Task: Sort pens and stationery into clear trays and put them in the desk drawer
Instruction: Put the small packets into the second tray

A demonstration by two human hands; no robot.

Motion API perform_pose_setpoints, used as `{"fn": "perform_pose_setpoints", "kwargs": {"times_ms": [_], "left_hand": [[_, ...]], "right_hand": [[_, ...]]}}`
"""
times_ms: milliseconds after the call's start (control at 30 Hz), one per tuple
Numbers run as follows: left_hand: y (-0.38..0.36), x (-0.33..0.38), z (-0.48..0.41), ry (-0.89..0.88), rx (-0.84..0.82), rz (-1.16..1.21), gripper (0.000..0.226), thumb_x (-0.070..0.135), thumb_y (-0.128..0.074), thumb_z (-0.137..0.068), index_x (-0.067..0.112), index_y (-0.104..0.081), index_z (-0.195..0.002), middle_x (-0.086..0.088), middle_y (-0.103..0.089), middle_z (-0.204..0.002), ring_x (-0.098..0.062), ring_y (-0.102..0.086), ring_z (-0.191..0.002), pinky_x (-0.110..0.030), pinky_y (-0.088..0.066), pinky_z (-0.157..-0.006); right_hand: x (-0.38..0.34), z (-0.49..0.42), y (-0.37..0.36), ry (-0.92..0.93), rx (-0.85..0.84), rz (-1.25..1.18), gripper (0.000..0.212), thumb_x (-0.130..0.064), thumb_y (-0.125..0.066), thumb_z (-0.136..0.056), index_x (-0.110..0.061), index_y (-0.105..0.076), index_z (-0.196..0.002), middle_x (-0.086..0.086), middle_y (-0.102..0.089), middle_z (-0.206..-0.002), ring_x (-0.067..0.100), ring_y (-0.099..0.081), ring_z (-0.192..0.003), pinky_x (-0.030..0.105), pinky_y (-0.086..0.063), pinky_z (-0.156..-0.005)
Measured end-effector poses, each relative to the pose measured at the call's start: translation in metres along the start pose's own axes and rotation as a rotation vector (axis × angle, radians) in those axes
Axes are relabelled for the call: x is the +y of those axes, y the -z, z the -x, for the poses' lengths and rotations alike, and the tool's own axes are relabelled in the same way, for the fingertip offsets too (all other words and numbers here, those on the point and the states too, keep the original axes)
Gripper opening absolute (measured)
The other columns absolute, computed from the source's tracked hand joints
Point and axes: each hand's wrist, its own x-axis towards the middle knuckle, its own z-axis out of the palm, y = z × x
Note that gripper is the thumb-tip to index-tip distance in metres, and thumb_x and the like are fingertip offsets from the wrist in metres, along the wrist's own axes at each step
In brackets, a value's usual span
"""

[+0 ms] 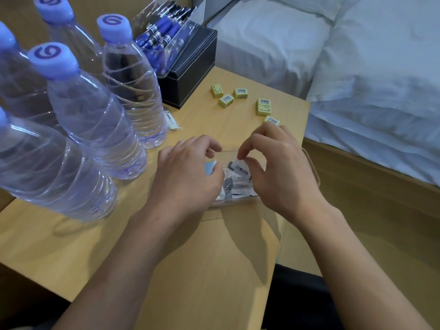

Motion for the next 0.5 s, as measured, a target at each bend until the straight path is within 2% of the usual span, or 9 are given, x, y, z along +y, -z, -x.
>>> {"fn": "perform_pose_setpoints", "kwargs": {"times_ms": [100,167,267,400,500], "left_hand": [[-0.0011,-0.0004,-0.0004,0.002,0.006,0.003,0.021,0.029,-0.058,-0.093,0.033,-0.058,-0.113,0.017,-0.061,-0.105,-0.004,-0.055,-0.107,-0.022,-0.020,-0.097],[-0.0017,-0.0007,-0.0005,0.002,0.008,0.004,0.021,0.028,-0.058,-0.092,0.033,-0.058,-0.113,0.017,-0.061,-0.105,-0.005,-0.055,-0.107,-0.023,-0.021,-0.098],[-0.0019,-0.0005,-0.0007,0.001,0.005,0.008,0.021,0.028,-0.059,-0.092,0.032,-0.058,-0.113,0.017,-0.061,-0.106,-0.005,-0.057,-0.106,-0.026,-0.023,-0.100],[-0.0017,-0.0008,-0.0007,-0.003,0.007,0.009,0.020,0.028,-0.058,-0.092,0.032,-0.059,-0.112,0.017,-0.061,-0.105,-0.005,-0.057,-0.105,-0.027,-0.025,-0.102],[-0.0016,-0.0010,-0.0010,-0.001,0.004,0.006,0.020,0.028,-0.058,-0.092,0.033,-0.058,-0.112,0.017,-0.061,-0.105,-0.005,-0.057,-0.104,-0.028,-0.025,-0.103]], "right_hand": [[-0.0022,0.0030,-0.0002,-0.082,-0.141,0.046,0.018,-0.008,-0.062,-0.090,-0.023,-0.071,-0.092,-0.007,-0.058,-0.092,0.017,-0.058,-0.084,0.043,-0.054,-0.070],[-0.0040,0.0047,-0.0048,-0.140,-0.240,0.098,0.020,-0.012,-0.058,-0.091,-0.026,-0.070,-0.098,-0.008,-0.057,-0.097,0.016,-0.058,-0.090,0.044,-0.054,-0.073],[-0.0046,0.0040,-0.0070,-0.184,-0.274,0.108,0.025,-0.012,-0.055,-0.091,-0.023,-0.072,-0.105,-0.007,-0.060,-0.103,0.017,-0.057,-0.097,0.043,-0.053,-0.080],[-0.0040,0.0028,-0.0059,-0.171,-0.401,0.074,0.027,-0.013,-0.048,-0.097,-0.012,-0.074,-0.105,0.000,-0.064,-0.110,0.019,-0.058,-0.099,0.031,-0.044,-0.083],[-0.0028,0.0045,-0.0018,-0.147,-0.467,0.033,0.030,-0.015,-0.046,-0.099,-0.014,-0.072,-0.114,-0.002,-0.060,-0.119,0.016,-0.053,-0.108,0.023,-0.036,-0.080]]}}
